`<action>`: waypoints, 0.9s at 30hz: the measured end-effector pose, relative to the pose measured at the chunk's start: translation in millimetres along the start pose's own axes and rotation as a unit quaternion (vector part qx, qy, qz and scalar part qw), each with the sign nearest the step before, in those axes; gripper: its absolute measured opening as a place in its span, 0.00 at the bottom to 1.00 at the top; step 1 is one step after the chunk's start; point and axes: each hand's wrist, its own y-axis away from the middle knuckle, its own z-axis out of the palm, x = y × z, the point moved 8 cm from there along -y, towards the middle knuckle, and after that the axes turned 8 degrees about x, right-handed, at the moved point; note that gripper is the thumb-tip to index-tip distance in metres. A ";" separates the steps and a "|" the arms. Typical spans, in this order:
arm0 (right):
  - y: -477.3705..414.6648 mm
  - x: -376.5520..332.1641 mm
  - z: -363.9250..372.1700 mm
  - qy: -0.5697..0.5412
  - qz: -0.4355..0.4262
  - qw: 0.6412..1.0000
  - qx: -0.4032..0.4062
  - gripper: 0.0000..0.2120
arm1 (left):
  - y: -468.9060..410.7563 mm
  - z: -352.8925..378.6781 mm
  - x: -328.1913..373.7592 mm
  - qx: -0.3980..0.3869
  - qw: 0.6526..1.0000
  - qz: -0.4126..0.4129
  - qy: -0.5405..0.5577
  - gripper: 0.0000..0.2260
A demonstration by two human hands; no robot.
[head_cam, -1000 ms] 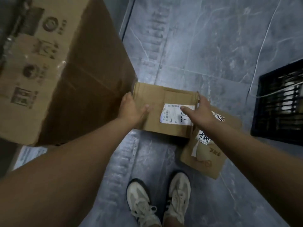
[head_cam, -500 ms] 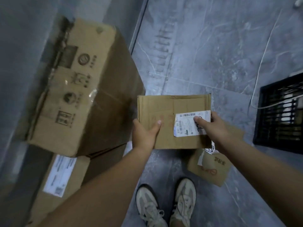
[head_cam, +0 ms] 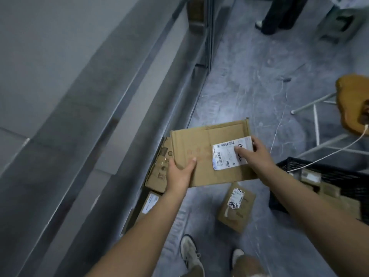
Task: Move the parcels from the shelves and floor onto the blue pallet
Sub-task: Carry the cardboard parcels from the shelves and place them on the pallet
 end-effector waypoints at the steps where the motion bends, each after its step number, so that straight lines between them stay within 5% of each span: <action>1: 11.4 -16.3 -6.3 -0.007 -0.014 1.000 -0.002 0.18 | 12.6 -14.3 13.7 0.009 1.000 0.012 0.011 0.27; 9: 67.5 -109.7 -36.2 -0.044 -0.126 0.987 -0.087 0.21 | 105.0 -94.6 75.5 0.113 0.987 0.078 0.079 0.13; 14: 104.8 -153.7 -34.5 -0.056 -0.195 0.964 -0.169 0.19 | 168.4 -135.8 84.8 0.202 0.963 0.099 0.148 0.13; 27: 348.8 -165.0 94.3 0.019 -0.292 0.851 -0.436 0.19 | 366.1 -320.5 -43.5 0.465 0.860 0.048 0.202 0.16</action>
